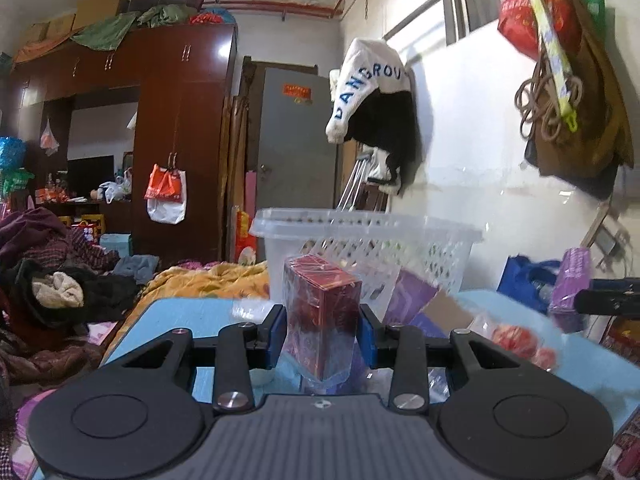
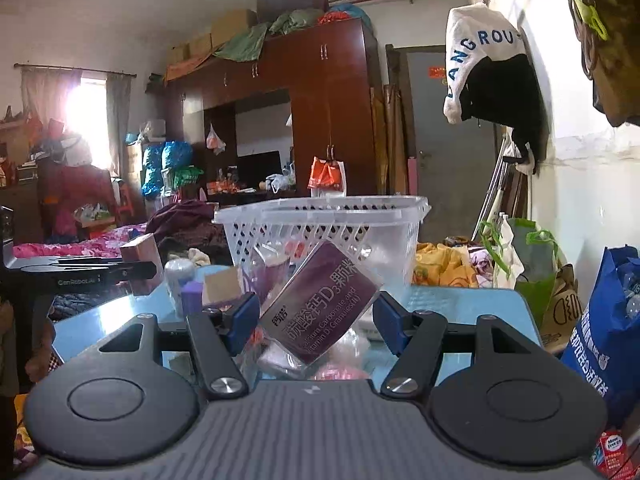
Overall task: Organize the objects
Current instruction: 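Carry both items into the white basket and open both tools, then grasp a red ball in clear bag with the left tool while the right grasps another bagged red item, then lift both bagged red items over the white basket and release them, then move both tools back toward the remaining items on the table, then grasp the silver foil box with the left tool while the right grasps a clear-bagged package, then carry both items over the white basket and open both tools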
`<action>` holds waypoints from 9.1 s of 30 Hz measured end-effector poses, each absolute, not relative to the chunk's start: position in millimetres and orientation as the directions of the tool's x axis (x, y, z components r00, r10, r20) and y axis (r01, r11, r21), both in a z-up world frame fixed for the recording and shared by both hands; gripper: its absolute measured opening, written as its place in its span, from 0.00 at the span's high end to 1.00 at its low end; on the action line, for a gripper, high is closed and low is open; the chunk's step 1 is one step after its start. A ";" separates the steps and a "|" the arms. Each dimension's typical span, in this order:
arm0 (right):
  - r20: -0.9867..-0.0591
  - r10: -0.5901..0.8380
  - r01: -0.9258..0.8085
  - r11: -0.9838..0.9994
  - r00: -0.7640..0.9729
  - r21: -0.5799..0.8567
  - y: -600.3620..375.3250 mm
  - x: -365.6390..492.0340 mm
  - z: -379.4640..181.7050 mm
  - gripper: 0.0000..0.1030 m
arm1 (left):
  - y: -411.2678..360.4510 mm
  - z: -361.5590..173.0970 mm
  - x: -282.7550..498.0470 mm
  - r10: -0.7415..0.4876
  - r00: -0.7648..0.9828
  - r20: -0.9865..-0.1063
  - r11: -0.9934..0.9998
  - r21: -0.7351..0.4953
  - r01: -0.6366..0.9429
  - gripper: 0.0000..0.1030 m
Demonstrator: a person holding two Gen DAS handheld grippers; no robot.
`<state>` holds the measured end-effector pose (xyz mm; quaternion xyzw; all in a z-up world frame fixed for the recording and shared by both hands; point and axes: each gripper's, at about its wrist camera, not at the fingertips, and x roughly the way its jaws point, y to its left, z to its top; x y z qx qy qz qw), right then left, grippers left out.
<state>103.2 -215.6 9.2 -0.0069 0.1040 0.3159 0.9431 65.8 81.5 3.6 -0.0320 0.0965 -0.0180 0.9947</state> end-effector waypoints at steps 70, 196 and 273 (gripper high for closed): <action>-0.381 0.531 -0.558 0.829 0.757 0.046 -208.6 120.5 -32.2 0.43 | -23.2 -12.8 52.3 -0.212 0.947 -0.243 0.975 0.010 0.221 0.12; -0.315 0.538 -0.535 0.839 0.782 0.104 -218.8 133.0 -18.7 0.00 | 33.9 -49.3 37.7 -0.270 0.906 -0.327 0.963 -0.069 0.262 0.04; -0.136 0.667 -0.660 0.745 0.733 0.096 -208.3 104.4 35.8 0.57 | 42.5 6.6 24.1 -0.132 0.984 -0.118 0.991 -0.025 0.130 0.51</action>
